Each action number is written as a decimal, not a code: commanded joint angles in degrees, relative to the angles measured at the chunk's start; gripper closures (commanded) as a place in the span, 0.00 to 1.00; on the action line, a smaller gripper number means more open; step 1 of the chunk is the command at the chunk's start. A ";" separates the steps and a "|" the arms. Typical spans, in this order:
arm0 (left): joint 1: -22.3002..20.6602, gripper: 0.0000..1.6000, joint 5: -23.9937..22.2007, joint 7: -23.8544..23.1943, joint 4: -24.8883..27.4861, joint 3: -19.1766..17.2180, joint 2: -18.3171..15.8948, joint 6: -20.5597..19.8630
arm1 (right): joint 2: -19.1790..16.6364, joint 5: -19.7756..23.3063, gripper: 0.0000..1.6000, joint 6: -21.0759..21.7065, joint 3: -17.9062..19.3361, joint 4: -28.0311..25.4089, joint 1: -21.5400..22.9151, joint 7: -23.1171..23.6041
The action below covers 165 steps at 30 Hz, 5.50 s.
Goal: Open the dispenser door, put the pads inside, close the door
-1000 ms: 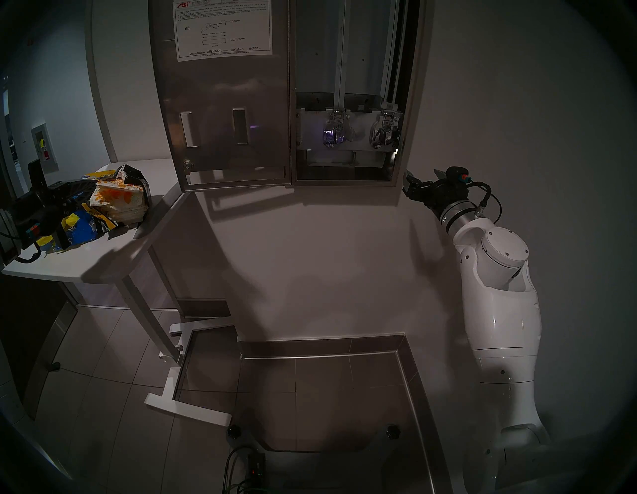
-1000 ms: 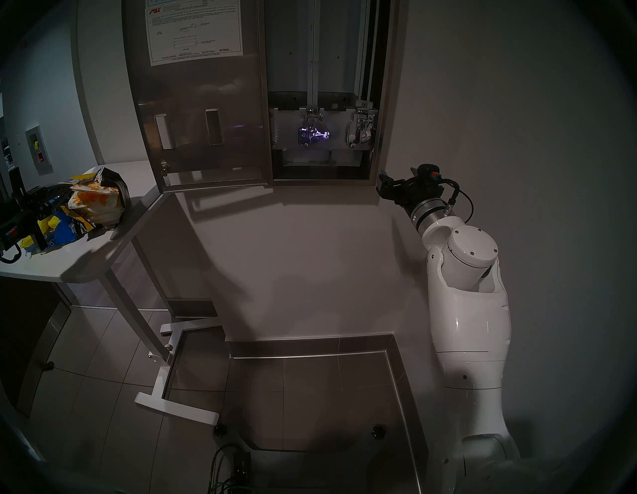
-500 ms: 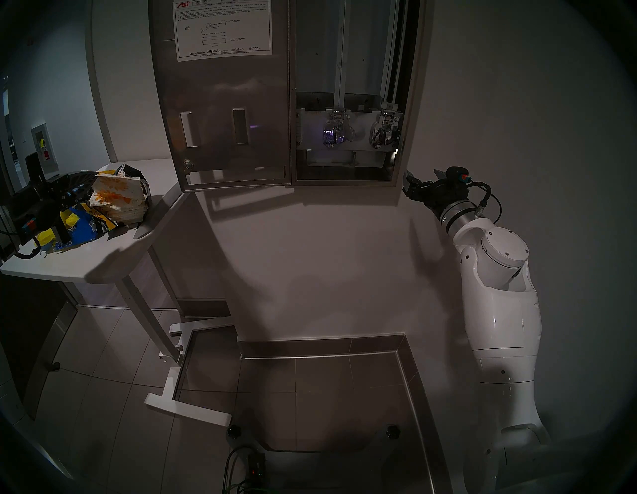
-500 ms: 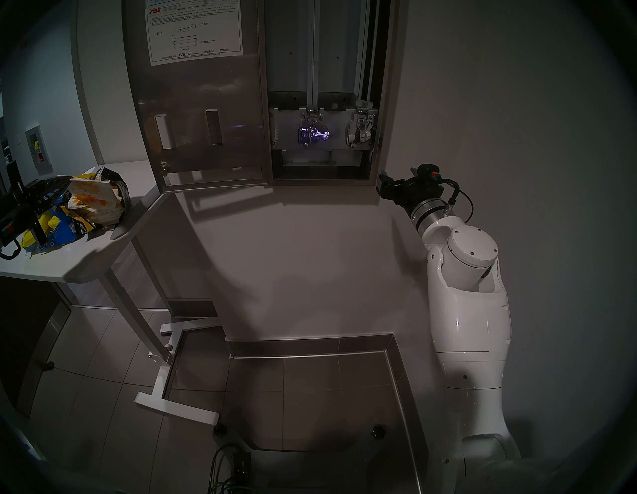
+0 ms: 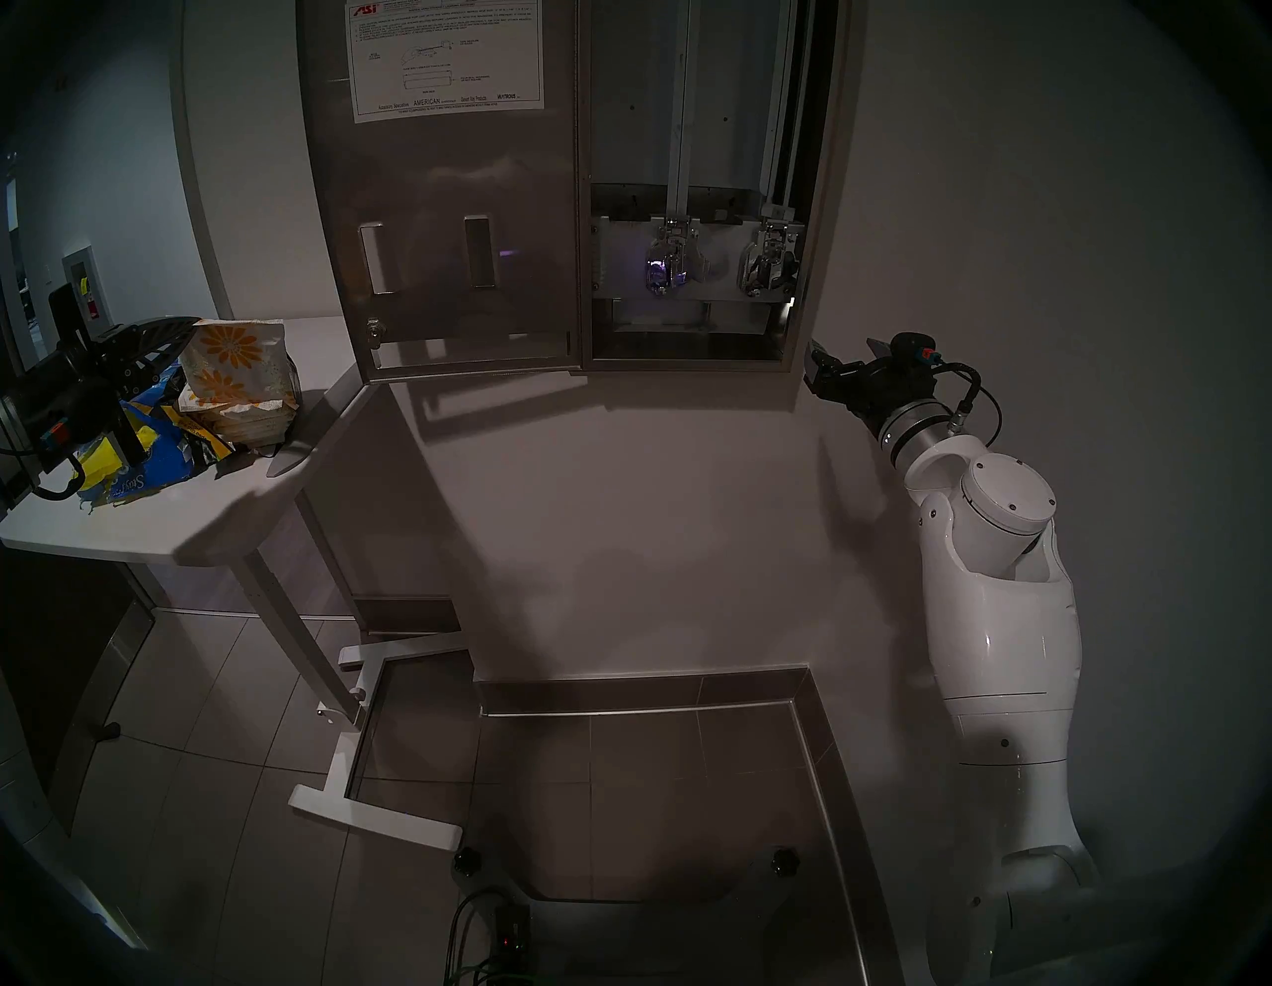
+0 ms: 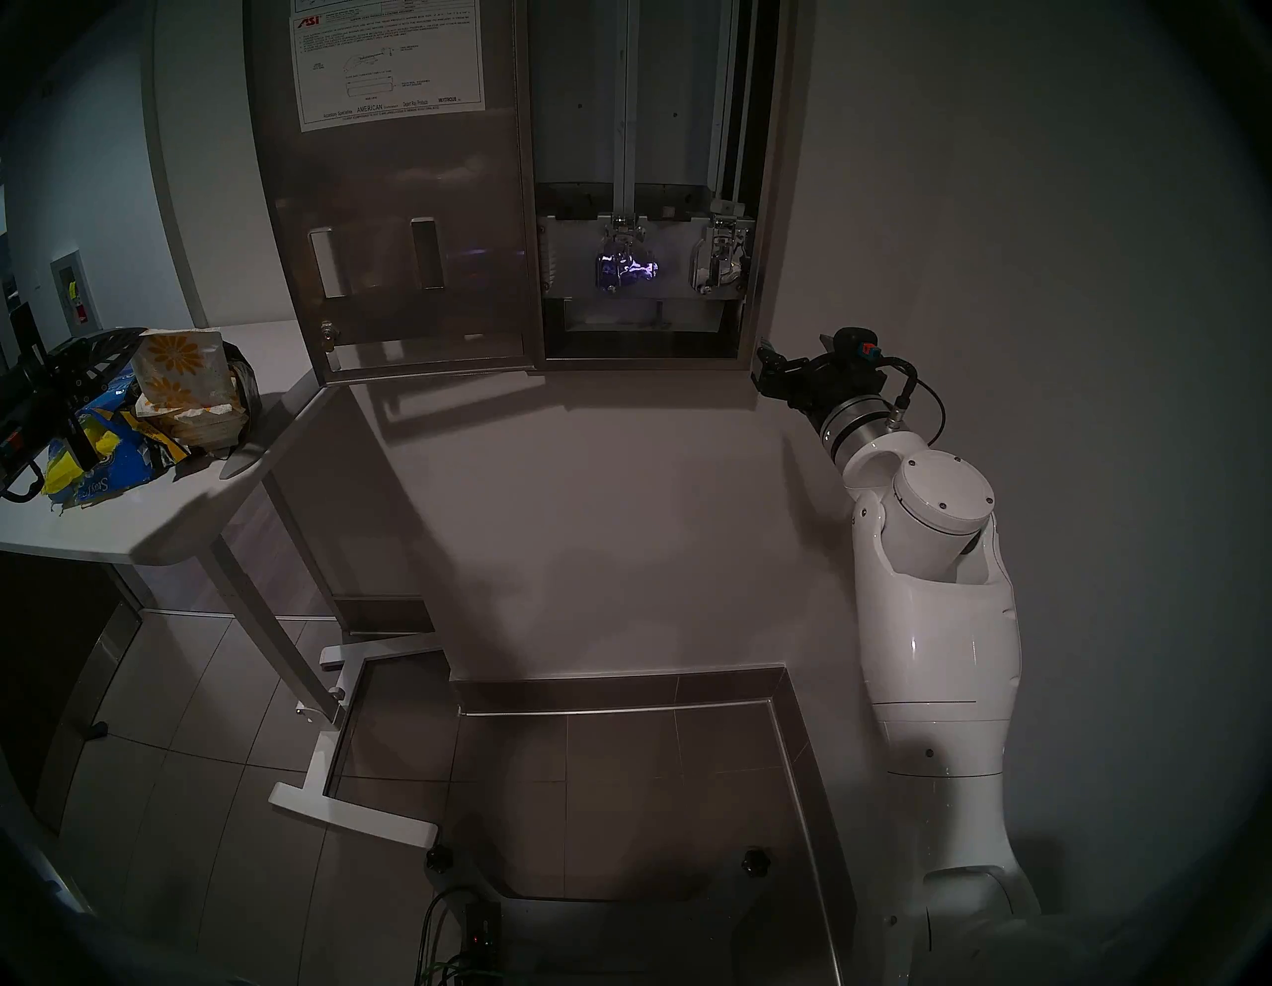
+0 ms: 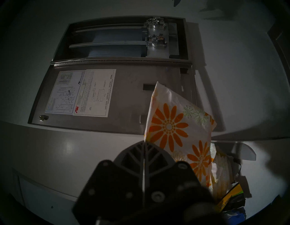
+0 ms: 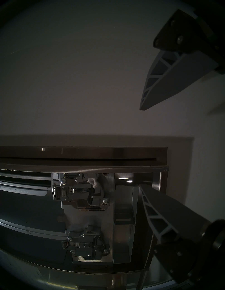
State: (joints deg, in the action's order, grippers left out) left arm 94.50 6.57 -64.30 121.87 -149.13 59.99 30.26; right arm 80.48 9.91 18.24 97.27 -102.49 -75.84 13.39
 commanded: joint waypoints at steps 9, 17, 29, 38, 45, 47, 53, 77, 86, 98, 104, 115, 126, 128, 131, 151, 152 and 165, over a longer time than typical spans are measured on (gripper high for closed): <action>-2.15 1.00 -4.87 0.86 2.64 0.15 -0.92 -3.08 | -0.30 -0.03 0.00 -0.72 0.07 -1.90 1.50 -0.16; -1.67 1.00 -7.21 0.02 5.28 0.28 -0.55 -6.43 | -0.37 0.05 0.00 -0.73 0.02 -1.91 1.49 -0.23; -1.63 1.00 -11.25 0.06 8.66 1.78 0.97 -11.84 | -0.48 0.16 0.00 -0.74 -0.05 -1.91 1.47 -0.33; -2.23 1.00 -12.63 0.72 11.23 3.76 2.07 -15.19 | -0.56 0.25 0.00 -0.75 -0.11 -1.91 1.46 -0.41; -2.87 1.00 -14.00 1.45 13.13 5.54 2.98 -18.50 | -0.62 0.32 0.00 -0.76 -0.15 -1.91 1.45 -0.47; -3.02 1.00 -13.80 1.85 14.25 6.22 3.45 -19.23 | -0.64 0.35 0.00 -0.76 -0.16 -1.91 1.45 -0.49; -2.81 1.00 -12.55 2.59 16.68 8.31 4.47 -20.67 | -0.69 0.39 0.00 -0.77 -0.19 -1.91 1.45 -0.53; -5.23 1.00 -3.56 6.64 18.13 20.45 4.99 -25.11 | -0.89 0.61 0.00 -0.78 -0.32 -1.90 1.43 -0.71; -5.60 1.00 -2.70 6.83 18.13 21.02 5.07 -25.47 | -0.97 0.70 0.00 -0.79 -0.38 -1.90 1.42 -0.79; -5.79 1.00 -2.47 6.77 18.13 21.14 5.13 -25.61 | -1.05 0.79 0.00 -0.80 -0.44 -1.91 1.41 -0.87; -5.79 1.00 -2.52 6.75 18.13 21.12 5.15 -25.57 | -1.10 0.84 0.00 -0.80 -0.47 -1.91 1.40 -0.91; -9.31 1.00 -3.19 7.41 18.13 26.23 3.26 -25.88 | -1.19 0.97 0.00 -0.77 -0.52 -1.86 1.40 -0.97; -15.71 1.00 -2.07 11.73 18.13 36.08 0.52 -28.22 | -1.29 1.12 0.00 -0.74 -0.58 -1.80 1.40 -1.01; -16.71 1.00 -1.54 12.42 18.13 37.24 0.09 -28.88 | -1.31 1.13 0.00 -0.75 -0.59 -1.81 1.40 -1.03; -18.29 1.00 -0.45 12.91 18.13 38.73 -0.41 -30.11 | -1.34 1.16 0.00 -0.76 -0.60 -1.82 1.39 -1.06; -20.77 1.00 9.46 14.08 18.13 47.98 -1.08 -35.37 | -1.46 1.23 0.00 -0.87 -0.71 -1.92 1.35 -1.27; -20.82 1.00 9.58 14.09 18.13 48.07 -1.07 -35.46 | -1.47 1.24 0.00 -0.87 -0.72 -1.92 1.35 -1.28; -21.10 1.00 10.26 13.92 18.13 48.38 -0.81 -35.91 | -1.54 1.30 0.00 -0.88 -0.77 -1.93 1.34 -1.36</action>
State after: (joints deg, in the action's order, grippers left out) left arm 75.19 16.87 -51.34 139.57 -100.28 58.80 -5.89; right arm 79.12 11.31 18.19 96.35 -102.50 -76.04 12.10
